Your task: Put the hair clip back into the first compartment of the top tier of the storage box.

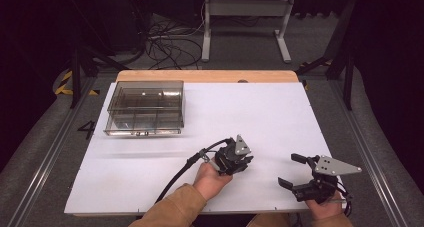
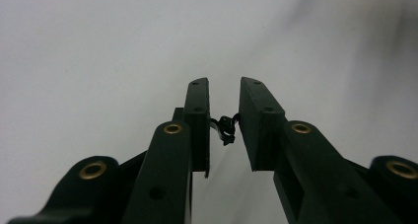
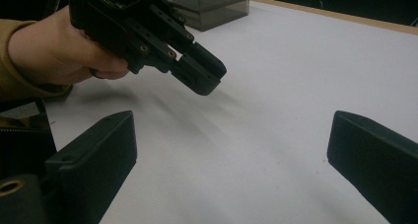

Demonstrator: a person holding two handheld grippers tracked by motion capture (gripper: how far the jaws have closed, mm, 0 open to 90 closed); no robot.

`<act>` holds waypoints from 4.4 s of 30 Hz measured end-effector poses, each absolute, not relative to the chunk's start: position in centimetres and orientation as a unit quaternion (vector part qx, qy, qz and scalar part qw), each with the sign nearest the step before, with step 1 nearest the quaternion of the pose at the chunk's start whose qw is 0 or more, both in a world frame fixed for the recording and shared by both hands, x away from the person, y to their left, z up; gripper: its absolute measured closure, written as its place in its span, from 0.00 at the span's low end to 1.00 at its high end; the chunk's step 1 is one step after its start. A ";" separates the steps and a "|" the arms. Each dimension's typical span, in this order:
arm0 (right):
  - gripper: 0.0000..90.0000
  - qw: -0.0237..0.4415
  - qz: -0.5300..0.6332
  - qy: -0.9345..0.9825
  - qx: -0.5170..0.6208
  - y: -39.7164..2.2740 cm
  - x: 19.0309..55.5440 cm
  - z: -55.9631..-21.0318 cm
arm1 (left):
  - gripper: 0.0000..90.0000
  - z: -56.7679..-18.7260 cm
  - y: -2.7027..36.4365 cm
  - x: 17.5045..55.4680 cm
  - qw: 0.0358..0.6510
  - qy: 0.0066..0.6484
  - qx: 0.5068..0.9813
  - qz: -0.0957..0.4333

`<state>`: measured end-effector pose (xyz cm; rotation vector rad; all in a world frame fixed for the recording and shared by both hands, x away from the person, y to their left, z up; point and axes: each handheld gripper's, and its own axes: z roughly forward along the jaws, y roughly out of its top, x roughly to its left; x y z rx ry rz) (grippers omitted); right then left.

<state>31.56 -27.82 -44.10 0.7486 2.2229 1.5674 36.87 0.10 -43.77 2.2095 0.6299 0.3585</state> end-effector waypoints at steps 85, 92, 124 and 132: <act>0.06 0.135 0.549 0.787 0.246 -26.4 33.1 -44.2 | 0.83 -33.1 15.5 35.0 0.407 0.293 0.830 0.245; 0.06 0.132 0.548 0.789 0.244 -26.2 33.3 -44.3 | 0.83 -32.7 17.4 34.8 0.407 0.311 0.821 0.253; 0.06 0.130 0.546 0.790 0.247 -26.1 33.4 -44.4 | 0.83 -31.8 25.0 35.1 0.418 0.396 0.767 0.282; 0.06 0.131 0.545 0.790 0.249 -26.2 33.2 -44.4 | 0.83 -31.7 26.2 35.3 0.417 0.412 0.757 0.290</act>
